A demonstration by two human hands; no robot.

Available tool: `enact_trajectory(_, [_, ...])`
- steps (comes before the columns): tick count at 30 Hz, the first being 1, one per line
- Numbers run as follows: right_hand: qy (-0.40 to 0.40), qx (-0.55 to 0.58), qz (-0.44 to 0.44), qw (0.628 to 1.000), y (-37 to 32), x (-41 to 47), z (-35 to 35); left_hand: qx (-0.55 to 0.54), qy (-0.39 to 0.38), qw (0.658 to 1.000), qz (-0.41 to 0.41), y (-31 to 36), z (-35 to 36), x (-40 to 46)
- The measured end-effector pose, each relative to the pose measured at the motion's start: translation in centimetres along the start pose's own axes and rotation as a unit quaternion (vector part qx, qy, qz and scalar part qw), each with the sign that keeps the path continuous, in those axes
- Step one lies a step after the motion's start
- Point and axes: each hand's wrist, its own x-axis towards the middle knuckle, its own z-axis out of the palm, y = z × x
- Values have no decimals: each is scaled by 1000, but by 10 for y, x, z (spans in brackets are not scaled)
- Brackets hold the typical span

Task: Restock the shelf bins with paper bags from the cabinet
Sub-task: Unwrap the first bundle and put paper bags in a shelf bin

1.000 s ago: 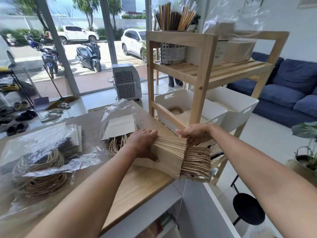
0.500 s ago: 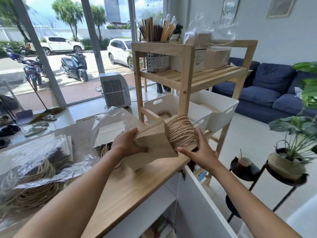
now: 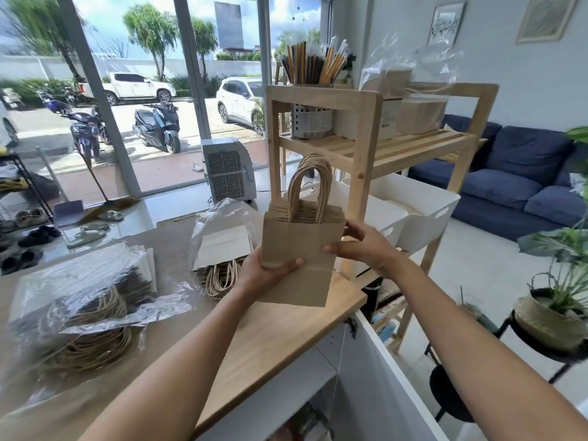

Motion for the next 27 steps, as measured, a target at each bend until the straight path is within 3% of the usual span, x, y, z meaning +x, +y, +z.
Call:
enact_trajectory(5, [-33,-61,55,996,14,-10,7,54,-32,998,-26,-40,13,-11])
enact_trajectory(8, [-36,-37,83,995,24,-14,11,54,-55,996,-39,-53,17,-17])
enact_trajectory(12, [-48,-53,81,994,21,-13,7,110,-115,987,-37,-49,2,-3])
enact_trajectory(17, [-62,-70,91,991,19,-12,4,97,-167,981,-26,-21,-30,11])
enact_trajectory(27, [-15,-65,80,995,24,-15,4,146,-103,983,40,-11,-30,8])
